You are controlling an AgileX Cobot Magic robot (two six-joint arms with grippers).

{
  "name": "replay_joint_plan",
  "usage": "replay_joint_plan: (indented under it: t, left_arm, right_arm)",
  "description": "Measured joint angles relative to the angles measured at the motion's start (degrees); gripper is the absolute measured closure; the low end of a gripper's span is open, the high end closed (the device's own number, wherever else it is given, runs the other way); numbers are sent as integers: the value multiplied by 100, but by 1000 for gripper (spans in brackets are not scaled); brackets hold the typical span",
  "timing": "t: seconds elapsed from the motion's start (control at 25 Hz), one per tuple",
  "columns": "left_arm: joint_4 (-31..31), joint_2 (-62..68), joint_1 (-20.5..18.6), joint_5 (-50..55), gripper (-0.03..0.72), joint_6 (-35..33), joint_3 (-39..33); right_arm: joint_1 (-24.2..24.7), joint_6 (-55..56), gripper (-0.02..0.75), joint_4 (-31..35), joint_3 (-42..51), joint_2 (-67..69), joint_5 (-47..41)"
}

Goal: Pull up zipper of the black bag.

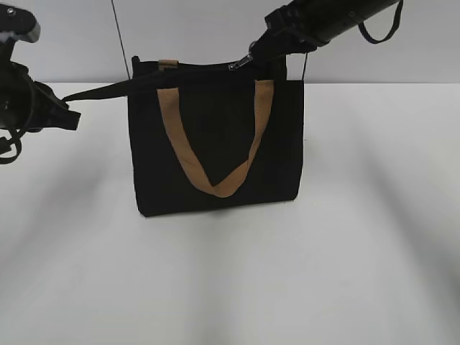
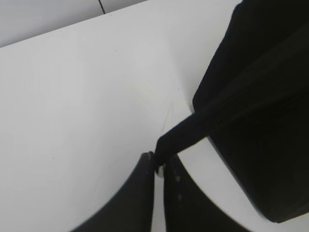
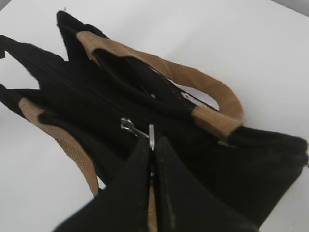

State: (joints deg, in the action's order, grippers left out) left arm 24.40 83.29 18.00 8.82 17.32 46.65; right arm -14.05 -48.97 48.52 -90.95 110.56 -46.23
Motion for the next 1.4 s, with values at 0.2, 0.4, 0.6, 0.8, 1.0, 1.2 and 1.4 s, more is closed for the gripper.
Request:
replay_joint_plan:
  t: [0.2,0.4,0.6,0.8,1.0,1.2,1.4]
  left_arm:
    - [0,0,0,57,668,0,0]
    - [-10,0,0,143,668,0,0]
    - [-15,0,0,143,668,0,0]
    - [-28,0,0,143,668,0,0]
    - [-266,0,0,213,580,0,0]
    - [-700,-56,-10,301,207,0,0]
    - [-1250,-385,-10,740,121,0,0]
  right_arm:
    - [50,173,753,-445,0,-40,-60]
    - [80,364,753,-732,0,-40,-49]
    - [80,460,753,-838,0,-40,-49]
    - [80,620,753,-969,0,-40,-43]
    - [92,695,649,-1028,0,-134,-47]
    - [92,708,311,-1051,0,-422,-138]
    - [92,1051,172,-1058,0,-627,-679]
